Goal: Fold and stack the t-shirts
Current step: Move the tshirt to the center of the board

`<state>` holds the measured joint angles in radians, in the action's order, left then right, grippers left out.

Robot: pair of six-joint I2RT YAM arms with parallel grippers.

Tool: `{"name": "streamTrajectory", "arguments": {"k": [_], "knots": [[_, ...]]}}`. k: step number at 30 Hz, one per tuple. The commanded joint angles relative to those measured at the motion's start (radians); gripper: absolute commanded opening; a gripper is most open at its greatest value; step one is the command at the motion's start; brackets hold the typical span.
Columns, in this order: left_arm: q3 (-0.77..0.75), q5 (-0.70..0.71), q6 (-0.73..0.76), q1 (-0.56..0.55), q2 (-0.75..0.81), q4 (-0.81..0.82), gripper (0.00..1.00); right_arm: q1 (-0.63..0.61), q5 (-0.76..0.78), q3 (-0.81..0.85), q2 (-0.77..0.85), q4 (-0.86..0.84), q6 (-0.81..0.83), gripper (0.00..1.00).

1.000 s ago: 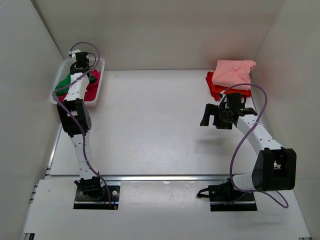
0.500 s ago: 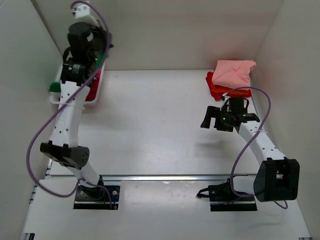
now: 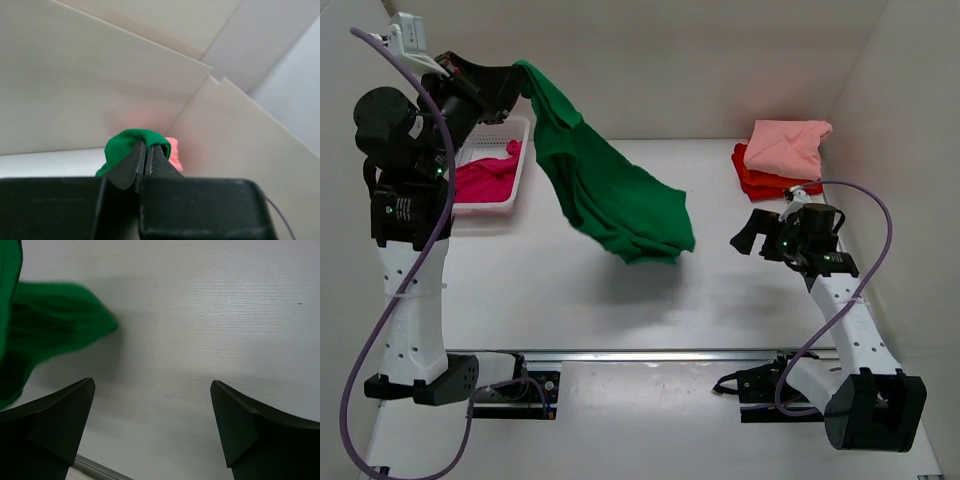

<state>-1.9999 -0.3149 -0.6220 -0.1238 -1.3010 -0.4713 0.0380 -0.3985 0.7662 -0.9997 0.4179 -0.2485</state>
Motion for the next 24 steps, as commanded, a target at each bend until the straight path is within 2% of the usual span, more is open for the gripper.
{"name": "streamTrajectory", "arguments": {"k": [1,2,3,4,5,7,11,13,17,19,20,21,24], "knots": [[0.115,-0.043,-0.070,-0.013,0.037,0.004,0.00,-0.032,-0.062,-0.010,-0.033,-0.068,-0.012,0.95],[0.168,-0.024,-0.073,-0.028,0.055,0.008,0.00,-0.050,-0.074,-0.013,-0.033,-0.065,-0.023,0.88],[0.300,0.023,-0.056,-0.065,0.115,0.019,0.00,-0.071,-0.085,-0.008,-0.039,-0.091,-0.028,0.81],[0.452,0.072,-0.058,-0.076,0.178,0.060,0.00,-0.093,-0.088,-0.016,-0.048,-0.100,-0.038,0.79],[0.584,0.092,-0.076,-0.079,0.228,0.080,0.00,-0.130,-0.088,-0.025,-0.048,-0.117,-0.049,0.75],[0.733,0.092,-0.071,-0.045,0.276,0.070,0.00,-0.197,-0.059,-0.040,-0.066,-0.129,-0.066,0.64],[1.031,0.227,-0.048,-0.043,0.371,0.068,0.00,-0.344,0.015,-0.074,-0.062,-0.127,-0.072,0.57],[1.113,0.270,-0.041,-0.037,0.413,0.065,0.00,-0.400,0.033,-0.074,-0.074,-0.101,-0.057,0.54],[1.175,0.309,0.016,-0.002,0.422,0.037,0.00,-0.587,0.068,-0.108,-0.060,-0.079,-0.057,0.48],[1.162,0.344,0.042,0.006,0.393,0.019,0.00,-0.630,0.223,-0.119,-0.066,-0.036,-0.067,0.49],[1.143,0.368,0.062,0.001,0.384,0.014,0.00,-0.610,0.263,-0.137,-0.066,-0.021,-0.060,0.50],[1.111,0.400,0.111,0.009,0.352,0.008,0.00,-0.499,0.251,-0.171,-0.077,-0.024,-0.067,0.54],[1.023,0.431,0.169,0.015,0.270,-0.001,0.00,-0.435,0.228,-0.185,-0.096,-0.048,-0.043,0.59]]}}
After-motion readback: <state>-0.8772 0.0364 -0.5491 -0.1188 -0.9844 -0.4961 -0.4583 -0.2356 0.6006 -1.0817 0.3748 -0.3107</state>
